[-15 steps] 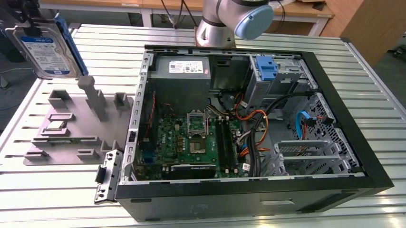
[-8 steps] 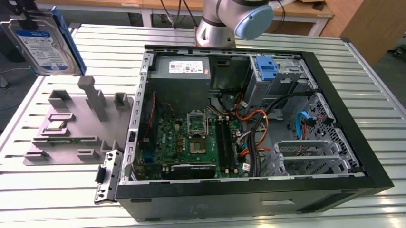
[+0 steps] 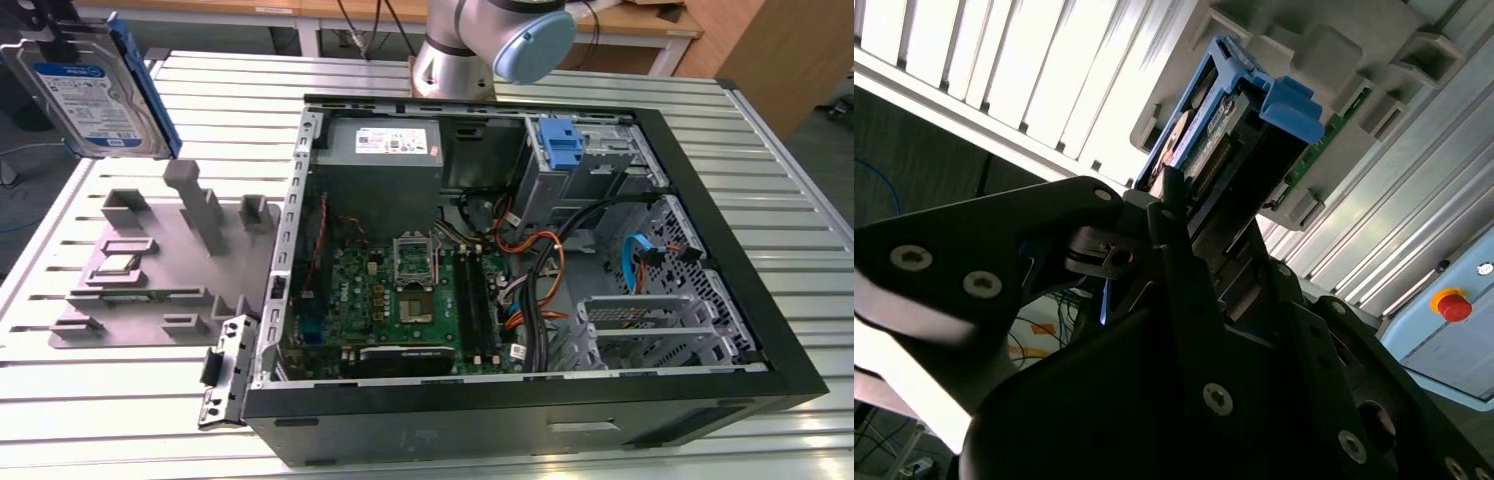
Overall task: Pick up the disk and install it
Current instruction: 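Pick up the disk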
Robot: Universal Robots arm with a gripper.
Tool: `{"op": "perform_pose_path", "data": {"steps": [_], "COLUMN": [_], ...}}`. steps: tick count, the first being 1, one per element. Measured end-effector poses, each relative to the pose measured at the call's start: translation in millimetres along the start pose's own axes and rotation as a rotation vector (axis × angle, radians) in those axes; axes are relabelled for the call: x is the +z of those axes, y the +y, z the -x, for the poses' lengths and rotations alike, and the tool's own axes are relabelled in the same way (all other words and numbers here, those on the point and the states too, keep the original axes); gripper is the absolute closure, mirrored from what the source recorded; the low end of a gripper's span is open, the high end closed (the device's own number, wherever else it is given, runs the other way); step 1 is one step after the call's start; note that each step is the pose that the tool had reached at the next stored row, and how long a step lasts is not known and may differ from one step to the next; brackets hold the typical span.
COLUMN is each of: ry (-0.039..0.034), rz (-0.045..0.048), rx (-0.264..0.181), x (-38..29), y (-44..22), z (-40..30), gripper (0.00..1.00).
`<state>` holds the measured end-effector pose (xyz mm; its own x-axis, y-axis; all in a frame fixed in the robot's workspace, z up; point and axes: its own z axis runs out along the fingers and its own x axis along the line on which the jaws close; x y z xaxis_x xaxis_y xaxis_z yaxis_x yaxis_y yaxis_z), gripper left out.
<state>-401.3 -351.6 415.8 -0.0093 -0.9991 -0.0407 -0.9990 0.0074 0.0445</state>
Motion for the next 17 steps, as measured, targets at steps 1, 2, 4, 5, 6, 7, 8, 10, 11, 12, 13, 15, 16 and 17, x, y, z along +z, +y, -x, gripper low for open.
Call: {"op": "perform_pose_path", "data": {"steps": [1, 2, 4, 5, 6, 7, 8, 10, 11, 12, 13, 15, 16, 17], "ry": [0.0, 0.0, 0.0, 0.0002, 0.0002, 0.0001, 0.0001, 0.0, 0.0, 0.0, -0.0001, -0.0001, -0.0002, -0.0002], "rz": [0.0, 0.0, 0.0, 0.0004, 0.0003, 0.0001, 0.0001, 0.0, 0.0, 0.0, 0.0, 0.0001, 0.0, 0.0], "rx": [0.0, 0.0, 0.0, 0.0, 0.0, 0.0, 0.0, 0.0, 0.0, 0.0, 0.0, 0.0, 0.0, 0.0], "x": [0.0, -0.1, -0.2, -0.9, -1.7, -2.8, -4.2, -7.7, -9.7, -11.5, -13.5, -18.1, -20.4, -22.6], "y": [0.0, 0.0, 0.0, 0.1, 0.1, 0.1, 0.2, 0.3, 0.4, 0.5, 0.6, 0.8, 0.9, 1.0], "z": [0.0, 0.0, 0.0, 0.0, 0.1, 0.2, 0.2, 0.3, 0.4, 0.5, 0.6, 0.8, 0.8, 0.9], "gripper": [0.65, 0.65, 0.65, 0.65, 0.65, 0.65, 0.65, 0.65, 0.65, 0.65, 0.65, 0.65, 0.65, 0.65]}}
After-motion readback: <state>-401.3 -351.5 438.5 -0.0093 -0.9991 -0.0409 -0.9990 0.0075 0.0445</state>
